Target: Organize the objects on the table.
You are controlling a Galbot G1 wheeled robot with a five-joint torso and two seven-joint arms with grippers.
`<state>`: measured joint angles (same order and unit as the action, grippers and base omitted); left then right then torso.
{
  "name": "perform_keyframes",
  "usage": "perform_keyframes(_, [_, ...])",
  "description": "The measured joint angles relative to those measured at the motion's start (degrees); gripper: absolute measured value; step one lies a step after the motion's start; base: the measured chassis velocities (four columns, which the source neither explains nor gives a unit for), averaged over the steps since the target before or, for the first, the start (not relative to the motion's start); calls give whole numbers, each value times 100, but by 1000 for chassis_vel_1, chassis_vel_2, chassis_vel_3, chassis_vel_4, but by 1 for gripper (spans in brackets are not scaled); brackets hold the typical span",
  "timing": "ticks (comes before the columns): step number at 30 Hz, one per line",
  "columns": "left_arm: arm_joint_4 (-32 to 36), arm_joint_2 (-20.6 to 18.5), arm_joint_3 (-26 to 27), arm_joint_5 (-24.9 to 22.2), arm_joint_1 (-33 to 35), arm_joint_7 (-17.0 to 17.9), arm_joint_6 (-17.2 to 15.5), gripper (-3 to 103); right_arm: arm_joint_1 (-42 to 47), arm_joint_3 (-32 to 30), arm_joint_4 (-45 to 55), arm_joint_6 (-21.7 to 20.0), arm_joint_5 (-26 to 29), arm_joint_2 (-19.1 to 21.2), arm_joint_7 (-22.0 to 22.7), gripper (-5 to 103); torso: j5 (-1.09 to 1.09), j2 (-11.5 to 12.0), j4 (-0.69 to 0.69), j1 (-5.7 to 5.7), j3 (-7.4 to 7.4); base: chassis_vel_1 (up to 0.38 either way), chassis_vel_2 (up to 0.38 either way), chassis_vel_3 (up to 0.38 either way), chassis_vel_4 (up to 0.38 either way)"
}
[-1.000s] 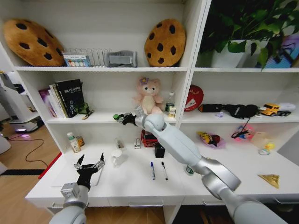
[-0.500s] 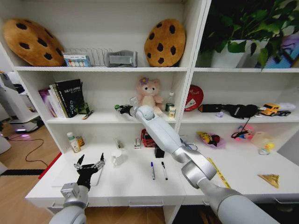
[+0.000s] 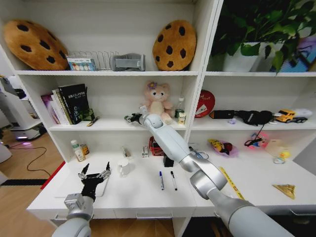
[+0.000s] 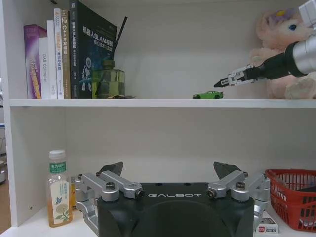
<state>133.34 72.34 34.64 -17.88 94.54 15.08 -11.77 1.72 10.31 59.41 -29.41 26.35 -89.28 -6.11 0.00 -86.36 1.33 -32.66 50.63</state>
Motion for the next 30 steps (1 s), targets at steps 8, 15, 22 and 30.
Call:
perform_keyframes(8, [0,0,0,0,0,0,0,100,445,530,2386,-651,1099,868,1706,99,1,-1,2,1,-1,0,0,0,0])
perform_keyframes(15, [0,0,0,0,0,2,1,100,872,840,4008,-971,2789,1308,3958,100,0,-1,-1,1,-1,0,0,0,0])
perform_keyframes(22, [0,0,2,0,0,2,1,100,1399,744,4738,-974,3441,1741,4945,100,0,-1,-1,1,-1,0,0,0,0])
perform_keyframes(30, [0,0,1,0,0,1,1,100,3008,-142,5936,-965,3946,3202,5270,100,1,-1,4,1,-1,0,0,0,0])
